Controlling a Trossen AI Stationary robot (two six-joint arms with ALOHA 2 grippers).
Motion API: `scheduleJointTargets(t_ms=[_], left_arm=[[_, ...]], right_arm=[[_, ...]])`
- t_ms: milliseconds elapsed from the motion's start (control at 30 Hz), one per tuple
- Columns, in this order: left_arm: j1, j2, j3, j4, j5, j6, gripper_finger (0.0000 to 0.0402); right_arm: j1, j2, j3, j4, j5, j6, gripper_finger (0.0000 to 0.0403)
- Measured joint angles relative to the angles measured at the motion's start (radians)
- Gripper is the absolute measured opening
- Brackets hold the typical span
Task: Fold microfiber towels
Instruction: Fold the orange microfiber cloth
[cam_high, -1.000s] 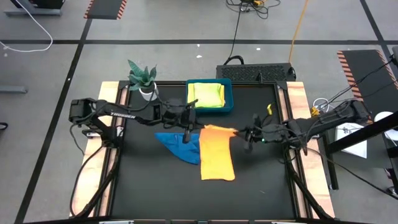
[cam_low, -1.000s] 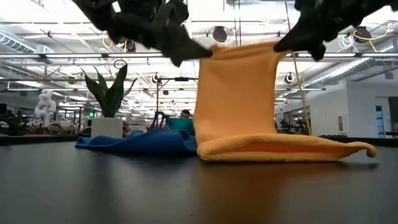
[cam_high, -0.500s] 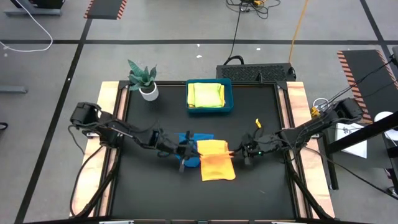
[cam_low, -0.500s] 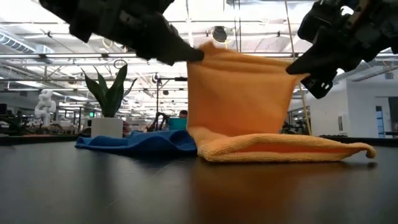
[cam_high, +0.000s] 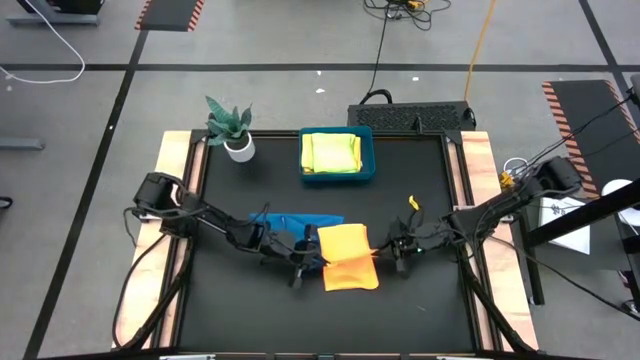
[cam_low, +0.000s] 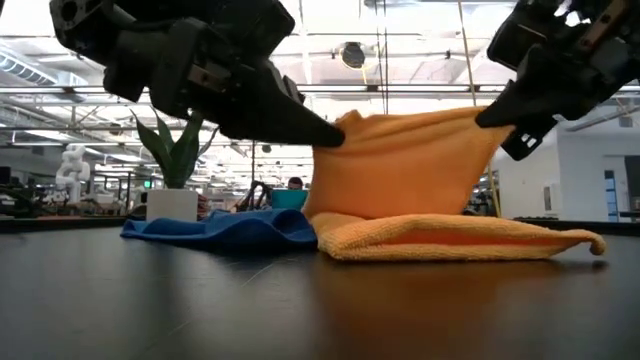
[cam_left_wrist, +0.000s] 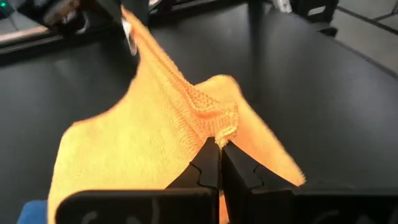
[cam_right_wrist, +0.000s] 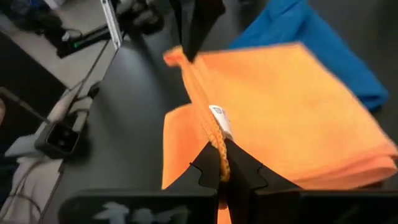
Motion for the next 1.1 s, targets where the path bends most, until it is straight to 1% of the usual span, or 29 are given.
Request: scheduleJointTargets(t_ms=[200, 333, 433, 500, 667, 867, 933, 1000, 1100], left_arm=[[-0.02, 0.0, 0.001, -0.011, 0.017, 0.012, 0.0011], [-0.028, 0.002, -0.001, -0.05, 0.033, -0.009, 0.0006], [-0.046, 0.002, -0.001, -0.032, 0.039, -0.017, 0.0004], [-0.056, 0.002, -0.001, -0.025, 0.04, -0.017, 0.001], [-0.082, 0.004, -0.005, -0.03, 0.056, -0.019, 0.0025], [-0.091, 0.004, -0.003, -0.019, 0.046, -0.016, 0.0046], [-0.089, 0.004, -0.003, -0.009, 0.044, -0.025, 0.0057], [-0.081, 0.004, -0.003, 0.015, 0.034, -0.041, 0.007], [-0.063, -0.017, -0.003, 0.096, -0.07, -0.104, 0.0087]], right_arm=[[0.058, 0.066, 0.002, 0.021, -0.019, 0.049, 0.0], [0.085, 0.145, 0.001, 0.113, -0.019, 0.056, 0.0], [0.097, 0.195, 0.001, 0.17, -0.036, 0.055, 0.0], [0.098, 0.22, 0.002, 0.191, -0.047, 0.056, 0.0], [0.099, 0.243, -0.003, 0.166, -0.057, 0.075, 0.0], [0.098, 0.241, 0.0, 0.166, -0.069, 0.085, 0.0001], [0.099, 0.241, 0.0, 0.168, -0.111, 0.087, 0.0007], [0.106, 0.241, 0.0, 0.168, -0.149, 0.107, 0.0023], [0.118, 0.241, 0.0, 0.169, -0.156, 0.118, 0.0062]])
